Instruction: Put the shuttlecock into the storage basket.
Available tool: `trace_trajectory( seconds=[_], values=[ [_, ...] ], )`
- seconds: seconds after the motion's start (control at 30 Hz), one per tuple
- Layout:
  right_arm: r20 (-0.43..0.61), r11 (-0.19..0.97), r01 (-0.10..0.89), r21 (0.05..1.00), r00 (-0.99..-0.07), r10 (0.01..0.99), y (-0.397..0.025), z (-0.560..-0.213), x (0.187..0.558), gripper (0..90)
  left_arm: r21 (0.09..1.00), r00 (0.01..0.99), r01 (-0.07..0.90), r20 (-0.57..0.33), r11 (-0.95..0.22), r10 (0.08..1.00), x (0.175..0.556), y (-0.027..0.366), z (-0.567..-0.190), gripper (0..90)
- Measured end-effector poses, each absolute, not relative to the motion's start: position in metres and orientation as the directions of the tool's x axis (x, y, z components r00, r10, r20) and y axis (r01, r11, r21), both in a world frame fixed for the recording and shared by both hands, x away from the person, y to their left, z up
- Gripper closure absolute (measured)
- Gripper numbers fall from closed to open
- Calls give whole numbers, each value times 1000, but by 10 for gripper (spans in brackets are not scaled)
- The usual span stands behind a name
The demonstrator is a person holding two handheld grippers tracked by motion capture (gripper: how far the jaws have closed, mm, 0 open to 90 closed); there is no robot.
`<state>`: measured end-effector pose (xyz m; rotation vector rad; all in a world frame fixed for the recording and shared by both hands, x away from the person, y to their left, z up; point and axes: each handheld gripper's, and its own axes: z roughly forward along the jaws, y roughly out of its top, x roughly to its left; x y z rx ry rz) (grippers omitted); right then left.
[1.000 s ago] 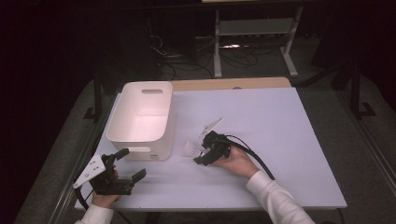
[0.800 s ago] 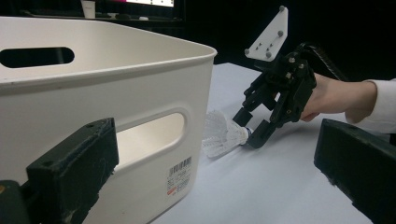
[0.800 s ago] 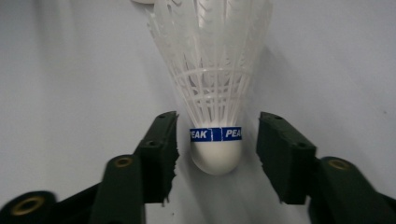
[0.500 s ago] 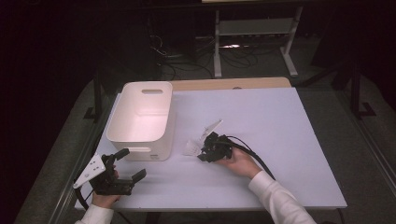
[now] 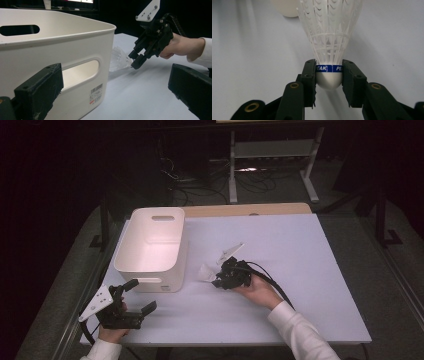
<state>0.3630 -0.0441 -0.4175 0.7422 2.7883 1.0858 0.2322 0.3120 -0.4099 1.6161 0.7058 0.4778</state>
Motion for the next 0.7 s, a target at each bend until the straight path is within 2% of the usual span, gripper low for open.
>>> trace_trajectory(
  seconds=[0.7],
  values=[
    [88, 604, 371, 705, -891, 445, -39, -386, 366, 640, 984, 729, 170, -86, -59, 679, 232, 312, -410, 0]
  ],
)
